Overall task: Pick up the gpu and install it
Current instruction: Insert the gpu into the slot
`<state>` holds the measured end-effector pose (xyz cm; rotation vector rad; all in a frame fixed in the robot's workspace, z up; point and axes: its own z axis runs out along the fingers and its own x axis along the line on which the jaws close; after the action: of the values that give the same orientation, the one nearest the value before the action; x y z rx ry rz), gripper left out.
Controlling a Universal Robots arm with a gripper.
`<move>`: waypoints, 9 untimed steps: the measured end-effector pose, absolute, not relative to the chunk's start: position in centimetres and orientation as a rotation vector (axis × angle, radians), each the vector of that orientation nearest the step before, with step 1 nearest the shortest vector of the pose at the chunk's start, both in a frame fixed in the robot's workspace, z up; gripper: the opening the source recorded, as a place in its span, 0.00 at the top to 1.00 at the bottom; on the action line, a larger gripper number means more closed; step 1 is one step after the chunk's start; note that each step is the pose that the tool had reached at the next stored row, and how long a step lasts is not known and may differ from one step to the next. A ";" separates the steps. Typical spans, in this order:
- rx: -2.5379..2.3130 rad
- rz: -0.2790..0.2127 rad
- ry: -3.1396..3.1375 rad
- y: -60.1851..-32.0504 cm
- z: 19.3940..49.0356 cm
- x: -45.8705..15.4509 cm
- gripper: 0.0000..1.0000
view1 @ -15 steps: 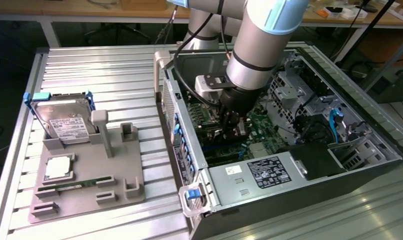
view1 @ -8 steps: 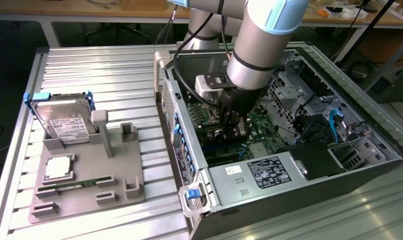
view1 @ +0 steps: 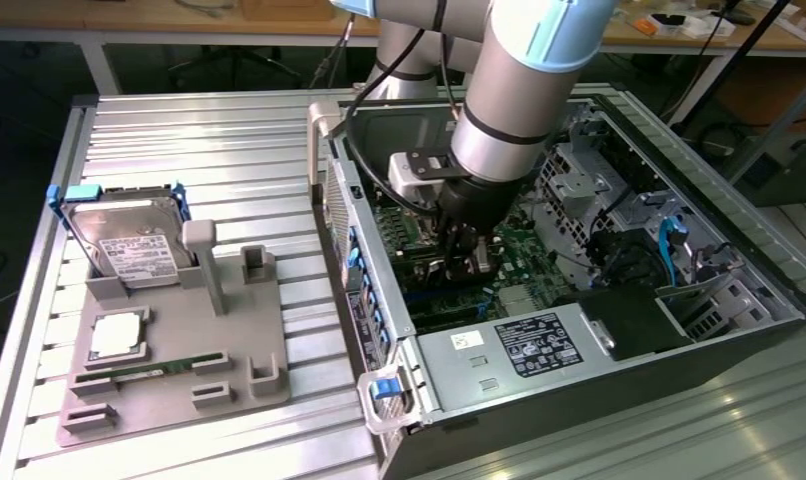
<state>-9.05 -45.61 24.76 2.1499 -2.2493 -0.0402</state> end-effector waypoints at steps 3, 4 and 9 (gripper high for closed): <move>2.150 -0.040 -2.250 -45.6 25.4 -9.0 0.73; 2.150 -0.040 -2.249 -45.6 25.4 -9.0 0.73; 2.170 -0.040 -2.229 -45.3 25.1 -9.0 0.73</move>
<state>-9.05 -45.31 25.09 2.1704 -2.2292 -0.0397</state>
